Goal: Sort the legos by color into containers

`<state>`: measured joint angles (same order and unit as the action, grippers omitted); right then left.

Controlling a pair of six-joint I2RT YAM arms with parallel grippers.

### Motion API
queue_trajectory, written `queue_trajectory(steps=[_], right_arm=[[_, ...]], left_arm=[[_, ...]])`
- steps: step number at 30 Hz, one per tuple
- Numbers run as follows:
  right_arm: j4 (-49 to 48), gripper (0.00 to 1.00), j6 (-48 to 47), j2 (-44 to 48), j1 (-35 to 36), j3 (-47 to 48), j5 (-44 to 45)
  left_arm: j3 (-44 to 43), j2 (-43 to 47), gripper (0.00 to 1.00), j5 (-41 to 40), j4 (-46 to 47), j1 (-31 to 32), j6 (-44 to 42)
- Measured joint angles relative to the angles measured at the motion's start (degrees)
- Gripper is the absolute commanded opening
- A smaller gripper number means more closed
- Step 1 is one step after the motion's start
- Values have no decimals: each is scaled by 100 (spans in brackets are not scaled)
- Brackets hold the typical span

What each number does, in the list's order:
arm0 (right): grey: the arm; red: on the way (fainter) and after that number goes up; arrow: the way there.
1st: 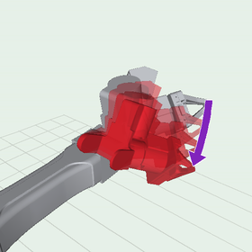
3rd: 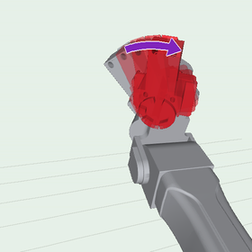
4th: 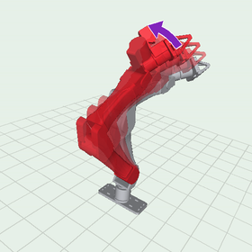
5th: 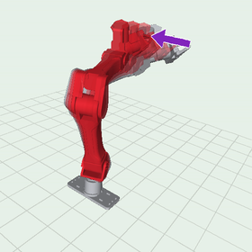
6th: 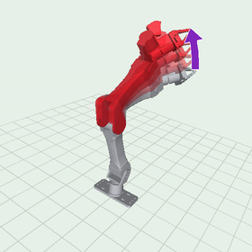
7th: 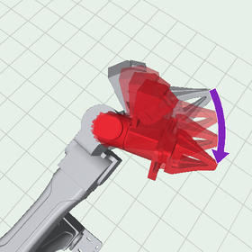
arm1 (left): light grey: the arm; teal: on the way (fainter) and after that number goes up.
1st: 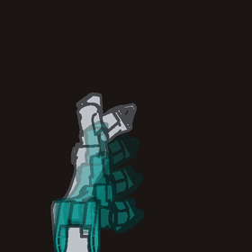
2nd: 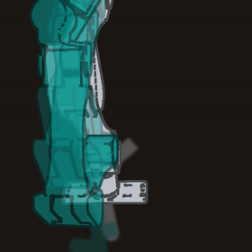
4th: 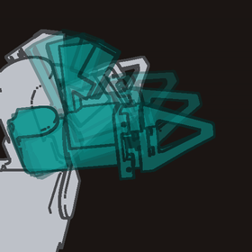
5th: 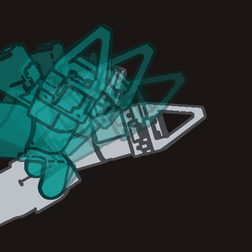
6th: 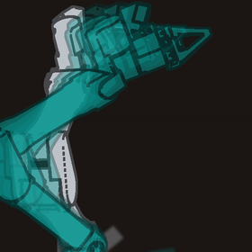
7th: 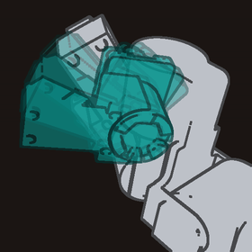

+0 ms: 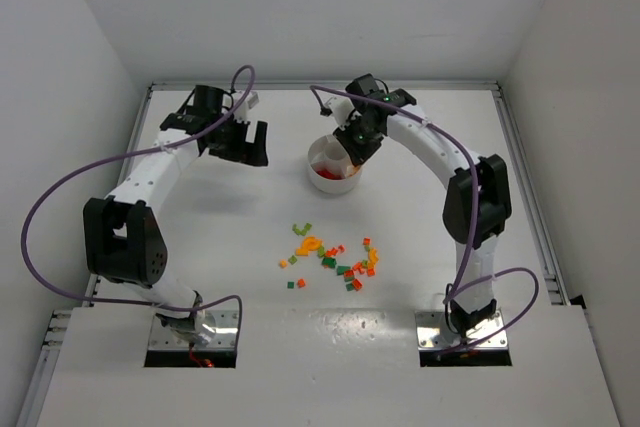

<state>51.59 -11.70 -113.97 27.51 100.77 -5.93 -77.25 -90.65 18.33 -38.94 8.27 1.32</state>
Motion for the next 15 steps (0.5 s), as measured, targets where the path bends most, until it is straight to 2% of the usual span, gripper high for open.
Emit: queue_trajectory(steps=[5,9,12,13,15], right_arm=[[11,27,0,-131,33,90,11],[15,32,11,-131,44,153,15],[13,32,13,-131,44,170,28],[15,39,13,-131,44,170,39],[13,45,31,-129,35,168,72]], left_arm=[[321,2,100,179,20,0,-186],[754,90,100,402,26,0,-422],[1128,328,93,643,-17,33,-658],[1239,431,88,667,-39,87,-776],[1451,658,83,662,-66,238,-1012]])
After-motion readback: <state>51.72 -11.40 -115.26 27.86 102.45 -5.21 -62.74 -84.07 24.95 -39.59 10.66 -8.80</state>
